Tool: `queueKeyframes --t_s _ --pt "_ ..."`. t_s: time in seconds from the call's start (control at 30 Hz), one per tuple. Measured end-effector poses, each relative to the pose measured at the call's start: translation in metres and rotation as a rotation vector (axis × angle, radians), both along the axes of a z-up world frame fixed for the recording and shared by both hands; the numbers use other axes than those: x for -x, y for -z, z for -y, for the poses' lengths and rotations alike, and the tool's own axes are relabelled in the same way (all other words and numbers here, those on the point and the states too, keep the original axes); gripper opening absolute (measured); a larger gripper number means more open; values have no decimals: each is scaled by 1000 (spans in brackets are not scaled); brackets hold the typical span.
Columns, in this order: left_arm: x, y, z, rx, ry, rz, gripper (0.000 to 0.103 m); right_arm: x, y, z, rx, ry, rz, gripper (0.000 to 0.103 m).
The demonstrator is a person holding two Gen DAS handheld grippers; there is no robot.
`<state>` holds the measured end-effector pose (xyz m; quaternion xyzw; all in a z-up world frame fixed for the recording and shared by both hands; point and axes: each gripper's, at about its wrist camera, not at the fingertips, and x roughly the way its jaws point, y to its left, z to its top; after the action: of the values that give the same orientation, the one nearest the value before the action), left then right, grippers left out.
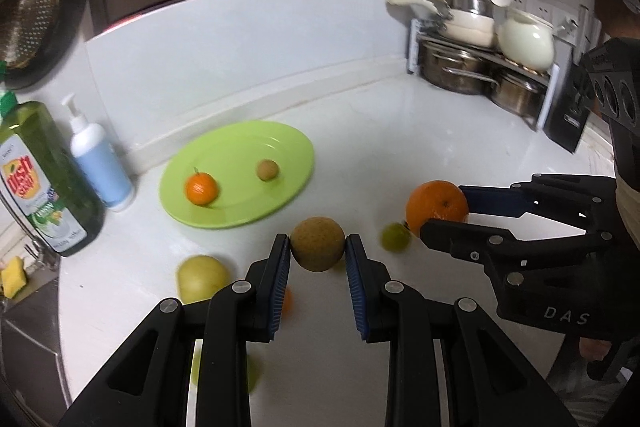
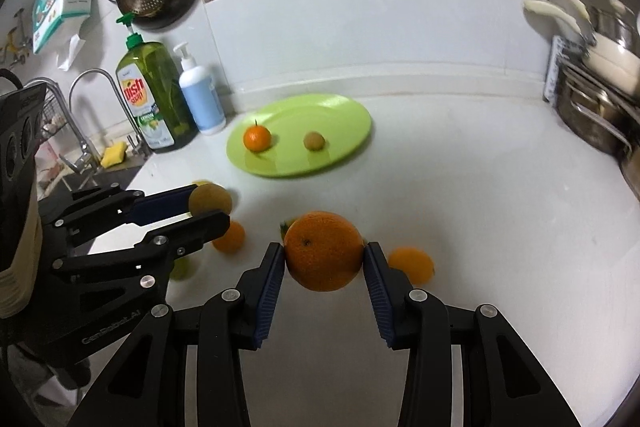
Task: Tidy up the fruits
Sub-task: 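Carry the kiwi and large orange in both grippers down onto the plate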
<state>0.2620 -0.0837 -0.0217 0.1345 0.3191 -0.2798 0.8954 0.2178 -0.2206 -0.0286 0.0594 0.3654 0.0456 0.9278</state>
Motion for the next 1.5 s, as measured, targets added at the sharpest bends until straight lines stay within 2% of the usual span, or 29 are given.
queueKeyframes --t_s 0.37,0.5,0.8,1.1,1.5 --pt "-47 -26 -18 17 -76 22 28 -59 -31 -14 10 -78 58 42" --pt "-67 -36 -21 15 -89 36 28 -85 -40 -18 7 -94 60 42" --pt "-123 -47 -25 11 -103 4 28 -144 -49 -21 14 -102 39 42" --pt "-185 -33 -22 -18 -128 -62 28 -204 -30 -17 27 -99 -46 42" --pt "-242 15 -18 -69 -152 -203 28 -257 12 -18 43 -110 -169 42"
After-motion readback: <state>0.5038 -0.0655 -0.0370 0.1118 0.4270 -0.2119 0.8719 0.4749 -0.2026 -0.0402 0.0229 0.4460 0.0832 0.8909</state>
